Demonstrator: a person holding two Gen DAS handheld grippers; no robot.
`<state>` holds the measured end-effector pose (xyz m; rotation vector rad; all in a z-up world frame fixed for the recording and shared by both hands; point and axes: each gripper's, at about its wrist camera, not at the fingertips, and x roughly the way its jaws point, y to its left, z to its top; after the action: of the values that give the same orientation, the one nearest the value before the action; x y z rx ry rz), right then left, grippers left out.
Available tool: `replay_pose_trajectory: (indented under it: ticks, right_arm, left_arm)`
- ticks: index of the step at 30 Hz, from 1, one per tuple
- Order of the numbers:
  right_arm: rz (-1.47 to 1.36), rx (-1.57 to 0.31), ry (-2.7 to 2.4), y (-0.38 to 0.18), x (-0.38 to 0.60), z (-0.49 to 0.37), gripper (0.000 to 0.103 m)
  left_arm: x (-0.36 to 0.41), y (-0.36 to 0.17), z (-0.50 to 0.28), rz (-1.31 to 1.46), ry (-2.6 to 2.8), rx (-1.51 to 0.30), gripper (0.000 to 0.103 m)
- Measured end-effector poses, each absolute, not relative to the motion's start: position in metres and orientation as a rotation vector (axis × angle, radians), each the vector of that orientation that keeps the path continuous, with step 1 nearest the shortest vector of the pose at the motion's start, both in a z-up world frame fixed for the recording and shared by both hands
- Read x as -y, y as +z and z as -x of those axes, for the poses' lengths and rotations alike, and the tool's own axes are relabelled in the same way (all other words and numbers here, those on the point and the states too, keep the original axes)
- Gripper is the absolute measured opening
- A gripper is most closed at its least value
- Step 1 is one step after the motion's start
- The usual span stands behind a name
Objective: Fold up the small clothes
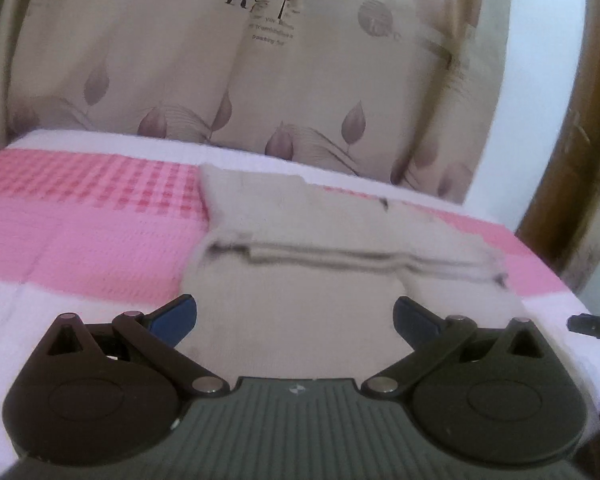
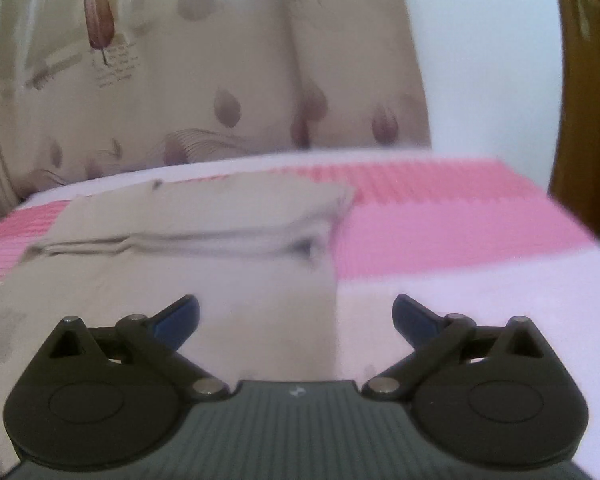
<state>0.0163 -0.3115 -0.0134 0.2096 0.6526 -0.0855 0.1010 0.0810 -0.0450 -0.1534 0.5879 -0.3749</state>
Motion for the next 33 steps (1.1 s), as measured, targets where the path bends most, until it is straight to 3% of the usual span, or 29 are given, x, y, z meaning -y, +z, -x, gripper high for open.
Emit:
replay_pose_trajectory:
  ticks: [8,19,20,24,25,26,27,33]
  right_arm:
    - [-0.426,-0.610,0.016,-0.016,0.319,0.074,0.103]
    - [-0.613,-0.612,0.079,-0.050,0.326,0.117,0.103]
    - [-0.617,-0.612,0.080,-0.052,0.323,0.119,0.099]
    - [-0.658,-0.617,0.082,-0.064,0.318,0.123,0.067]
    - [-0.666,-0.605,0.082,-0.064,0.318,0.124,0.058]
    - [-0.686,-0.602,0.093,-0.065,0.319,0.124,0.042]
    - [-0.706,-0.608,0.095,-0.066,0.320,0.124,0.034]
    - [-0.765,-0.559,0.138,-0.060,0.322,0.127,0.020]
  left_arm:
    - [-0.122,-0.064,-0.047,0.312,-0.470,-0.714,0.103]
    - [-0.147,-0.081,-0.009,0.425,-0.519,-0.728,0.103]
    - [-0.148,-0.082,-0.007,0.435,-0.527,-0.726,0.102]
    - [-0.150,-0.085,-0.002,0.456,-0.553,-0.720,0.097]
    - [-0.150,-0.086,-0.001,0.464,-0.558,-0.723,0.092]
    - [-0.151,-0.087,0.000,0.472,-0.564,-0.728,0.087]
    - [-0.152,-0.087,0.000,0.476,-0.565,-0.737,0.078]
    - [-0.157,-0.092,0.004,0.509,-0.595,-0.752,0.077]
